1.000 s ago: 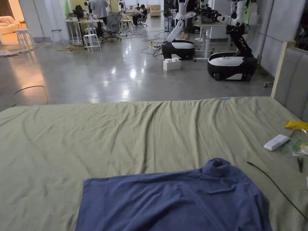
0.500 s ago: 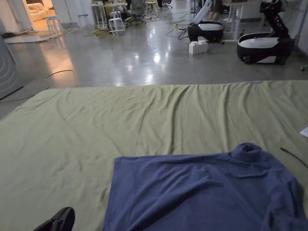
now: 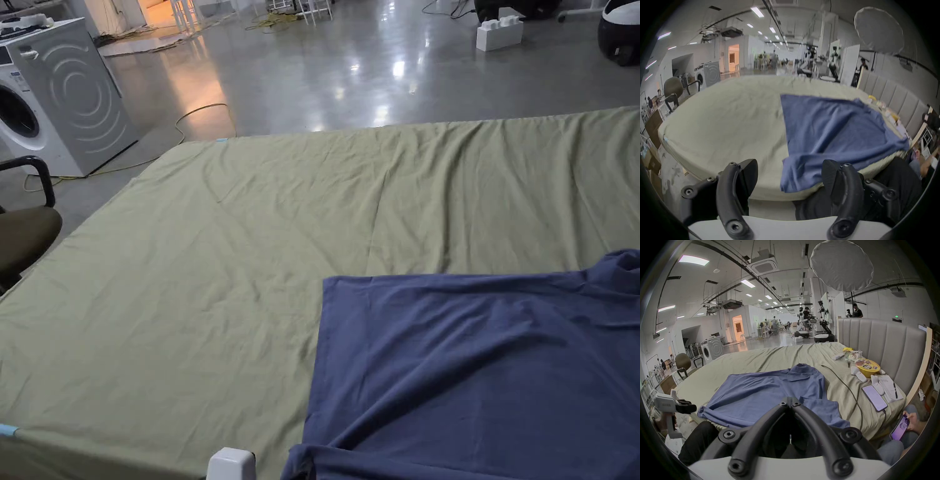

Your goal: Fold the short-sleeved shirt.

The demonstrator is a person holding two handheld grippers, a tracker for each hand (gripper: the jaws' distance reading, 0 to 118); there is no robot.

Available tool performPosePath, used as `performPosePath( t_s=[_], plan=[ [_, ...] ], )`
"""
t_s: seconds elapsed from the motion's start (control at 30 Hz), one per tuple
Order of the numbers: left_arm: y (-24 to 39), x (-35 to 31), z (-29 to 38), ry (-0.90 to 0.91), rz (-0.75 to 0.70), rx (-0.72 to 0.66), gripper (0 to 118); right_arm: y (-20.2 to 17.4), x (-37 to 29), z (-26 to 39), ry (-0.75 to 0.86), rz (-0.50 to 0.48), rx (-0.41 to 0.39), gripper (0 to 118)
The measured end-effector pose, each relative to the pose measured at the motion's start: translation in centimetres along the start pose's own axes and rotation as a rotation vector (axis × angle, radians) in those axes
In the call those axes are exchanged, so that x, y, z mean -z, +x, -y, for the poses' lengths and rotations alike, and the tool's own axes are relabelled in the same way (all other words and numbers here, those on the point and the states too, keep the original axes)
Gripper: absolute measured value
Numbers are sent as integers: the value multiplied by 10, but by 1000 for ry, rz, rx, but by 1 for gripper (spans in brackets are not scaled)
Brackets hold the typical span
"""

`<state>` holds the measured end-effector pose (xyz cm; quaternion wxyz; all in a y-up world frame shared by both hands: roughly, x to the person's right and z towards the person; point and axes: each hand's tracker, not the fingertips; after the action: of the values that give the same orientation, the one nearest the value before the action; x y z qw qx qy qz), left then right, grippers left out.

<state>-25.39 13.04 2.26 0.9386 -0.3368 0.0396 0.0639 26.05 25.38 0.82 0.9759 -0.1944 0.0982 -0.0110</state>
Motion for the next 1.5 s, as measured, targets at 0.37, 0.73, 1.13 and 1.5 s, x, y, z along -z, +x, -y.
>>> performPosePath(
  t_s=[0.37, 0.73, 1.13, 1.5],
  plan=[
    [10, 34, -3, -110, 78, -12, 12, 9, 4, 5, -42, 55, 10, 0],
    [21, 40, -5, -150, 40, 23, 12, 80, 64, 57, -221, 231, 69, 3],
    [25, 41, -5, -148, 30, 6, 12, 107, 123, 93, -349, 172, 115, 56],
    [21, 21, 4, -5, 72, 11, 9, 98, 102, 86, -270, 146, 117, 13]
  ],
)
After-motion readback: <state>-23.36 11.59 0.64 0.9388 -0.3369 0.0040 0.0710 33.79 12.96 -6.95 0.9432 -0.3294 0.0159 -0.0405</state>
